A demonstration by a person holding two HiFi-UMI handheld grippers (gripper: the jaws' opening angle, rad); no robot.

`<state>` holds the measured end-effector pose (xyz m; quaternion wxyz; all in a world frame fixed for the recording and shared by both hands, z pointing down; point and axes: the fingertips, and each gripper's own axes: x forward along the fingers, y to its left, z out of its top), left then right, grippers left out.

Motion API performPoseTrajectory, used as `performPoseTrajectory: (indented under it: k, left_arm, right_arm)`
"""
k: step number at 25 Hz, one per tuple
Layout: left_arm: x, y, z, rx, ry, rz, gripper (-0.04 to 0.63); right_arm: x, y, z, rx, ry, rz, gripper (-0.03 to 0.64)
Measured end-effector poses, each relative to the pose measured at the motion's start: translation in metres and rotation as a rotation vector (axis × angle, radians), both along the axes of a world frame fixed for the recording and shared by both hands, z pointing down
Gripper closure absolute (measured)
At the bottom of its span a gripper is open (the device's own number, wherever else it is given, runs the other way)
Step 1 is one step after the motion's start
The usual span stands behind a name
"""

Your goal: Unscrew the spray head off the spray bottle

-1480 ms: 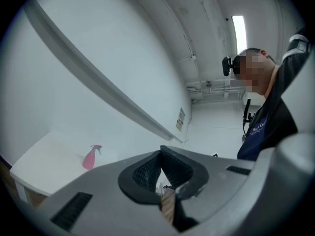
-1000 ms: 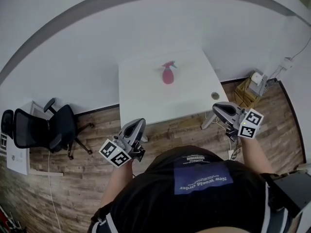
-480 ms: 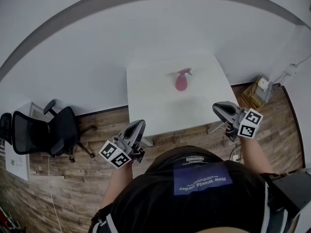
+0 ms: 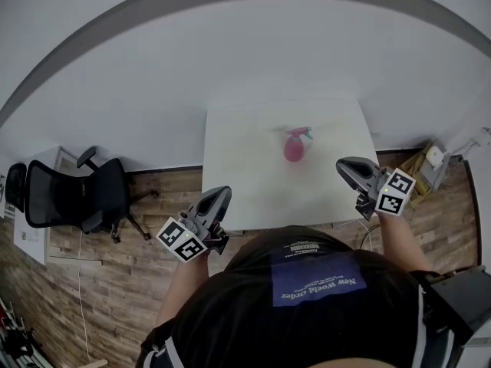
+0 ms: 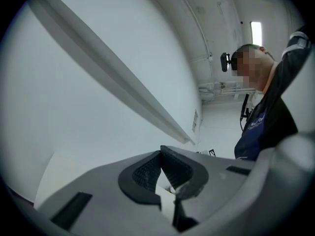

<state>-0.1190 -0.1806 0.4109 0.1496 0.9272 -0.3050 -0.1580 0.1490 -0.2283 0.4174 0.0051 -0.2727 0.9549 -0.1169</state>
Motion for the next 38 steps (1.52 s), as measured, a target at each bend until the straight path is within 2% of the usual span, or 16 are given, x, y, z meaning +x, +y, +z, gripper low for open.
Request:
performPoseTrajectory:
  k: [7, 14, 20, 24, 26, 27, 30, 35, 38]
  left_arm:
    - [0.048, -0.053, -0.014, -0.006, -0.004, -0.098, 0.592]
    - [0.087, -0.093, -0.008, -0.045, -0.043, -0.144, 0.594]
    - [0.095, -0.114, 0.003, -0.078, -0.070, -0.103, 0.594]
    - [0.084, -0.136, 0.011, -0.079, -0.068, -0.034, 0.594]
    - [0.074, -0.146, 0.017, -0.078, -0.063, 0.015, 0.594]
    - [0.068, -0.149, 0.021, -0.079, -0.063, 0.039, 0.594]
    - [0.053, -0.158, 0.029, -0.073, -0.065, 0.099, 0.594]
    - [0.050, -0.161, 0.042, -0.034, -0.064, 0.140, 0.594]
    - [0.044, -0.156, 0.055, -0.036, -0.066, 0.151, 0.594]
  right_arm:
    - [0.027, -0.085, -0.014, 0.027, -0.001, -0.152, 0.618]
    - [0.047, -0.129, 0.009, -0.021, -0.025, -0.262, 0.618]
    - [0.047, -0.145, 0.026, -0.060, -0.063, -0.263, 0.617]
    - [0.037, -0.155, 0.032, -0.055, -0.020, -0.222, 0.617]
    - [0.024, -0.158, 0.036, -0.061, 0.035, -0.206, 0.606]
    - [0.015, -0.158, 0.039, -0.068, 0.072, -0.204, 0.570]
    - [-0.011, -0.157, 0.051, -0.078, 0.209, -0.216, 0.526]
    - [-0.028, -0.161, 0.094, -0.106, 0.577, -0.297, 0.403]
    - [-0.039, -0.167, 0.123, -0.129, 0.785, -0.356, 0.403]
